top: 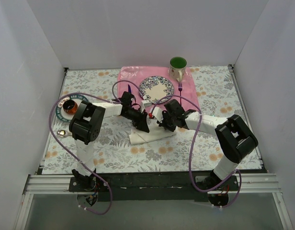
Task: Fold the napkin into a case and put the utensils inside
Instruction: Pick up the smaller rectangle-folded napkin from the center of the board.
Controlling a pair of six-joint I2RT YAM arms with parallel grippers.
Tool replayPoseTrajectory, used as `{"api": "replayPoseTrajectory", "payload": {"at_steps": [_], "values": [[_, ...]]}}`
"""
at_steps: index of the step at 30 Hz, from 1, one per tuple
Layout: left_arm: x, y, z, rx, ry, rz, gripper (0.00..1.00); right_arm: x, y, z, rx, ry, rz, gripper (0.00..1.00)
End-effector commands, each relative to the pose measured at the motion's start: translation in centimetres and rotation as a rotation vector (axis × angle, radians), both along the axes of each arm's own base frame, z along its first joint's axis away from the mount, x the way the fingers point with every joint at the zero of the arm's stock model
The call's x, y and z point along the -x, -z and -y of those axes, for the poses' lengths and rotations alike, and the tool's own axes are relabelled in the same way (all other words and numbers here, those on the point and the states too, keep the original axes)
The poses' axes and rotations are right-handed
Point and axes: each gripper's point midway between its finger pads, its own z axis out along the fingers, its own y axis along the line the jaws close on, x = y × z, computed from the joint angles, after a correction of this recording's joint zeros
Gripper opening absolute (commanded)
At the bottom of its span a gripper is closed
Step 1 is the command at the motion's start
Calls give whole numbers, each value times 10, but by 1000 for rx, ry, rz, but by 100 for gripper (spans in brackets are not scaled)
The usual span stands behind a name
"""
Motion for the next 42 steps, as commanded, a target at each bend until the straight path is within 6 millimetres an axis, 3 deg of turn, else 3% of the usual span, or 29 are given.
{"api": "replayPoseTrajectory", "payload": {"at_steps": [1, 3, 4, 7, 10, 11, 14, 15, 19, 20, 22, 23, 29, 36, 42], "values": [[8, 15, -4, -65, -14, -68, 23, 19, 19, 16, 61, -6, -60, 1], [4, 15, -5, -73, -25, -53, 13, 19, 18, 15, 57, -7, -59, 1], [4, 16, -5, -77, -26, -49, 1, 20, 15, 15, 51, -7, -62, 1], [6, 13, -8, -85, -34, -4, 0, 18, -1, 7, -3, 6, -87, 4], [2, 3, -10, -85, -50, 81, 0, 16, -30, -1, -101, 34, -155, 21], [4, 4, -11, -86, -55, 102, 0, 17, -38, 0, -123, 50, -187, 31], [2, 0, -12, -97, -70, 164, 0, 6, -71, -1, -242, 92, -219, 45], [1, -1, -13, -101, -75, 175, 0, 5, -82, -2, -276, 94, -235, 45], [-5, -9, -12, -125, -93, 262, 0, -6, -110, 8, -371, 169, -296, 52], [-7, -18, -9, -112, -96, 303, 0, -8, -114, 10, -380, 178, -302, 65], [-5, -19, -10, -126, -93, 346, 0, -8, -116, 13, -382, 187, -326, 78], [-8, -29, -8, -119, -93, 405, 0, -8, -115, 14, -378, 182, -331, 83], [-9, -44, -8, -161, -125, 602, 0, -19, -112, 27, -394, 234, -395, 86], [-30, -82, -18, -175, -201, 876, 0, -28, -111, 33, -399, 258, -405, 87], [-32, -105, -26, -186, -166, 1159, 0, -43, -122, 35, -436, 279, -404, 87]]}}
